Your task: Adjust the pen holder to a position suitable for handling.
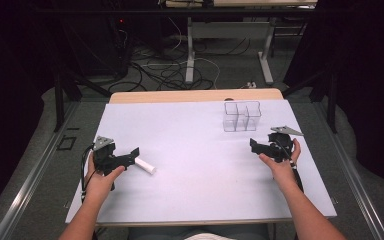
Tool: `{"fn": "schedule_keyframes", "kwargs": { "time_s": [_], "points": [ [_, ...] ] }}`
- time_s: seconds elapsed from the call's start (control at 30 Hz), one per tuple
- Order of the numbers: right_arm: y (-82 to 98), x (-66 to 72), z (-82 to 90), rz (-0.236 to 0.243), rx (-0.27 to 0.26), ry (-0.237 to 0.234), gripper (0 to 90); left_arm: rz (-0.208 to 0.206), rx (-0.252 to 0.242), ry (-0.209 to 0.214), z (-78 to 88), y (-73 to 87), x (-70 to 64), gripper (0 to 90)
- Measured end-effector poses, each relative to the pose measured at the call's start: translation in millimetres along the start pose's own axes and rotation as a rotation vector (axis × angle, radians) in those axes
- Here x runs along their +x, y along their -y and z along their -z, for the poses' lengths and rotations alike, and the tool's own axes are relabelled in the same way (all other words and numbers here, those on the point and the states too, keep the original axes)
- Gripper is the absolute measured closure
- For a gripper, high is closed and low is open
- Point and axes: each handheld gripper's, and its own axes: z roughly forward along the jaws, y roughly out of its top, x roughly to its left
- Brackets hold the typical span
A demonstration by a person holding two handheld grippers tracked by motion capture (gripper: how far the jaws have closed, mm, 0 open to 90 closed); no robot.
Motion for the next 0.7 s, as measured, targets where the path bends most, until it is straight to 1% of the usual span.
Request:
{"fn": "schedule_keyframes", "kwargs": {
  "time_s": [0.07,0.13,0.17,0.2,0.23,0.27,0.37,0.4,0.5,0.53,0.57,0.67,0.7],
  "points": [
    [0.1,-0.7,1.1,0.009,0.003,0.004,9.9,0.012,0.001,-0.001,0.2,-0.3,1.0,0.2],
    [0.8,-1.9,1.8,0.039,0.009,0.005,13.7,0.014,-0.001,-0.001,0.0,-0.2,1.2,0.2],
    [1.0,-0.7,2.8,0.034,0.015,0.007,15.0,0.014,-0.001,-0.003,-0.2,-0.3,1.3,0.2],
    [1.0,-1.2,3.1,0.049,0.013,0.007,15.0,0.011,-0.003,-0.006,-0.5,-0.5,1.4,0.3],
    [1.0,-1.2,3.1,0.049,0.013,0.007,15.0,0.009,-0.002,-0.009,-0.4,-0.6,1.5,0.3],
    [0.2,-1.1,4.1,0.061,0.016,0.007,15.3,0.008,-0.003,-0.011,-0.3,-0.5,1.6,0.3],
    [-3.9,-1.2,5.7,0.059,0.007,-0.008,17.5,0.005,-0.001,-0.021,0.4,1.0,2.3,0.2],
    [-6.0,-1.9,5.9,0.07,0.002,-0.008,18.6,0.006,-0.003,-0.023,0.7,1.6,2.6,0.2],
    [-12.9,-2.6,7.2,0.069,0.002,-0.012,21.1,0.015,-0.011,-0.023,2.2,2.5,4.3,0.2],
    [-15.3,-3.2,7.7,0.069,0.003,-0.013,22.5,0.027,-0.013,-0.026,3.4,2.8,6.0,0.2],
    [-15.3,-3.2,7.7,0.069,0.003,-0.013,22.5,0.027,-0.013,-0.026,3.4,2.8,6.0,0.2],
    [-27.5,-6.4,9.7,0.078,0.0,-0.014,25.4,0.037,-0.011,-0.032,3.4,3.5,8.2,0.2],
    [-27.5,-6.4,9.7,0.078,0.0,-0.014,25.4,0.037,-0.011,-0.032,3.4,3.5,8.2,0.2]
  ]
}}
